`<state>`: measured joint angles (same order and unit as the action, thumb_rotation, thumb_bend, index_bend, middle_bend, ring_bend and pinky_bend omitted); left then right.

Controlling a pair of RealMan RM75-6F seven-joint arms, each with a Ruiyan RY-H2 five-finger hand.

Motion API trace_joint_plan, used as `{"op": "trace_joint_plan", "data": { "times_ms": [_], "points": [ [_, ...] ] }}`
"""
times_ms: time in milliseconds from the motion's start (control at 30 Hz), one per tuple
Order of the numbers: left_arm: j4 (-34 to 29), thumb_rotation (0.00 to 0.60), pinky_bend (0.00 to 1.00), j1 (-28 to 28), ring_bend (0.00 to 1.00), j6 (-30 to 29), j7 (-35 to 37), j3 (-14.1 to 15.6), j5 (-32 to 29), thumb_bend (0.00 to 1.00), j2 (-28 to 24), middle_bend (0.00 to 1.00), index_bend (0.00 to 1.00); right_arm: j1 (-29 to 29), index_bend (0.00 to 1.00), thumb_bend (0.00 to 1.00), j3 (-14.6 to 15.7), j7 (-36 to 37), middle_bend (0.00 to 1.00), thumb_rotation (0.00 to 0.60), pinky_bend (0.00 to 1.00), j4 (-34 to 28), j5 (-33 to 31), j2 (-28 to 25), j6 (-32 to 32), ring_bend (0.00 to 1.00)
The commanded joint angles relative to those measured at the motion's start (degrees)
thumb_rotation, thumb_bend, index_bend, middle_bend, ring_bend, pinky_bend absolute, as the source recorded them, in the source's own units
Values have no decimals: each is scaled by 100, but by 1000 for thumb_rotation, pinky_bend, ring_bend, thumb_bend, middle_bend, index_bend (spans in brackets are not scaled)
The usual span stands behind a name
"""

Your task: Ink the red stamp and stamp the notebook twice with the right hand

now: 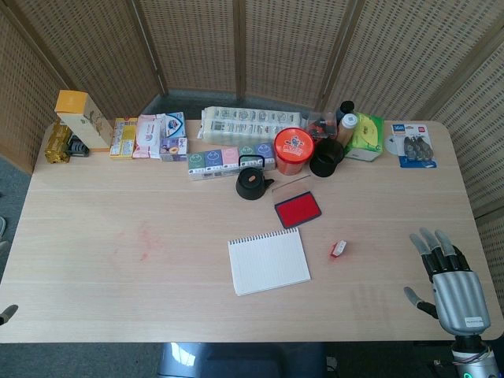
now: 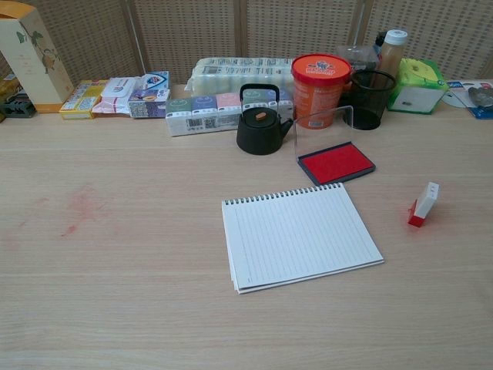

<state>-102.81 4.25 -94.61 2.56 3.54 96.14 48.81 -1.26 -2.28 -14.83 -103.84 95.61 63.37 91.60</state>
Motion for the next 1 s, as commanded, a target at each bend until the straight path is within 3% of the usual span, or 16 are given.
{"op": "trace_joint_plan", "data": {
  "times_ms": [33,200,267,367,433,533,600,700,1000],
  "points": [
    [-10,600,9,-7,0,24,-3,2,-10,0,1,0,0,-6,25,0,-4,-23,0,591,175,6,-11,0,-18,0],
    [-33,600,9,-11,0,37,-13,4,-10,0,-5,0,0,-34,25,0,-6,-32,8,591,185,25,-59,22,-99,1],
    [-35,600,9,0,0,8,7,-5,-20,0,-11,0,0,-90,25,0,-20,10,71,592,218,54,-40,80,-162,41],
    [-30,600,9,7,0,0,37,-27,-85,0,-15,0,0,-233,25,0,-116,13,372,593,346,246,94,271,-189,284],
    [-31,600,9,0,0,23,42,-38,-131,0,-14,0,0,-344,25,0,-190,-34,668,595,572,403,159,376,-239,567],
    [-42,600,9,-23,0,81,15,-65,-213,0,-4,0,0,-577,25,0,-310,-60,933,598,901,609,201,556,-425,847],
    [-57,600,8,-39,0,116,-9,-80,-258,0,1,0,0,-749,41,0,-344,36,991,599,990,764,261,657,-591,934],
    [-80,600,9,-65,0,187,-60,-100,-339,0,16,0,0,-1064,93,2,-344,257,1000,600,1000,1040,311,824,-996,991],
    [-89,600,9,-107,0,318,-110,-145,-528,0,38,0,0,-1830,283,94,-200,437,1000,600,1000,1713,-19,1261,-2492,1000]
  ]
}}
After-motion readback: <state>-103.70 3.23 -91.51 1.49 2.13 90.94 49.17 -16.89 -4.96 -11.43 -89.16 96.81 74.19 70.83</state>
